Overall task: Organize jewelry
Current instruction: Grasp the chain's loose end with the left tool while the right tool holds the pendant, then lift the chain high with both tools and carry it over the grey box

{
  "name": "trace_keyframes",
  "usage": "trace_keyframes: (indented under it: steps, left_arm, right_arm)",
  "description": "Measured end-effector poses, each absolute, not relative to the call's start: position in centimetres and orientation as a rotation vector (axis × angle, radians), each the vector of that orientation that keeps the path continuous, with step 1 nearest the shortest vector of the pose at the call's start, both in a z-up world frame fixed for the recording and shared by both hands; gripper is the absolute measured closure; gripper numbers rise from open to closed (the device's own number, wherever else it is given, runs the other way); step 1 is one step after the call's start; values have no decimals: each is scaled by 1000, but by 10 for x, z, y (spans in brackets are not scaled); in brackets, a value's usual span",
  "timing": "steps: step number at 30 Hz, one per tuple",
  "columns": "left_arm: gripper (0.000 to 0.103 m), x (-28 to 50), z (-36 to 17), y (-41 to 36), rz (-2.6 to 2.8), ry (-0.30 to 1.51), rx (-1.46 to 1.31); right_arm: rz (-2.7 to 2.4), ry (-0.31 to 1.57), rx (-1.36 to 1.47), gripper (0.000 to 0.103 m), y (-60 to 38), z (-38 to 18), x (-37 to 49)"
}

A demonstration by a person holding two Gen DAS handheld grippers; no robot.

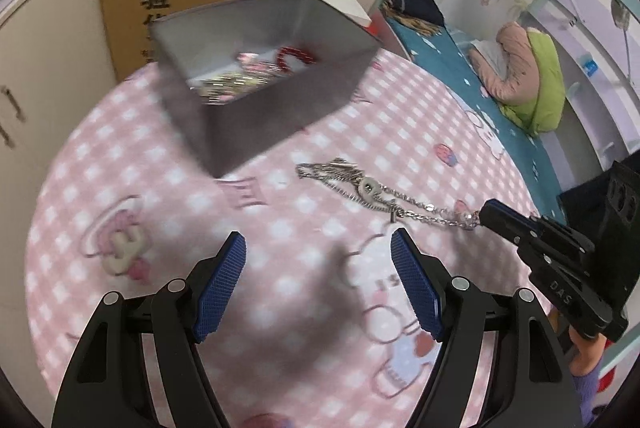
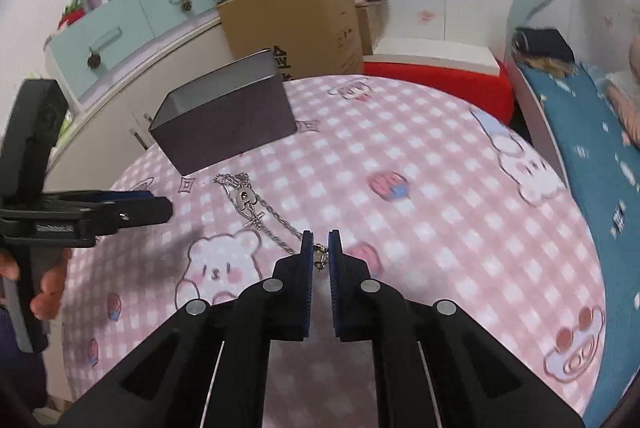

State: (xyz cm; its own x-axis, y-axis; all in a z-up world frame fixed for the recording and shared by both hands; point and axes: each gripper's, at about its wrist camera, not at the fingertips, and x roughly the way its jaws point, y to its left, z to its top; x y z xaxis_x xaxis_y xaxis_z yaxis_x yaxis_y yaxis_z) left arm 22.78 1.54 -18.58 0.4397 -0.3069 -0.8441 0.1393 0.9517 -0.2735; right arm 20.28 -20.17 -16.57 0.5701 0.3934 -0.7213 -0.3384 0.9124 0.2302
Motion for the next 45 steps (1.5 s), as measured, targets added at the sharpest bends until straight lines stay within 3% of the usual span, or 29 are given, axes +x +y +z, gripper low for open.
trace_keyframes:
  steps: [10,16,17,19,21,22,30,45]
  left_arm:
    - [30,249,-203,-39,-283,1097,-171]
    - [31,250,-207,-72,-210,1047,10]
    - [33,248,-208,-78,-219,1028,44]
    - [63,244,-208,-85,-207,991,105]
    - [83,242,-206,-88,-234,997,113]
    - [88,241,-206,-90,-255,1000,122]
    - [96,230,-204,-90,-338,1008,103]
    - [97,220,-175,-41,-414,969,-47]
  right_arm:
    - [429,887,209,95,-246,-179,183]
    - [445,885,261,95,-256,-185,175]
    - [446,882,271,95,-257,-184,176]
    - [451,873,322,95,-263,-183,177]
    - [462,862,401,95,-272,-182,180]
    - [464,857,427,95,-275,-181,181]
    - [491,815,588,95,-286,-171,190]
    - [424,856,462,95,-263,-175,198]
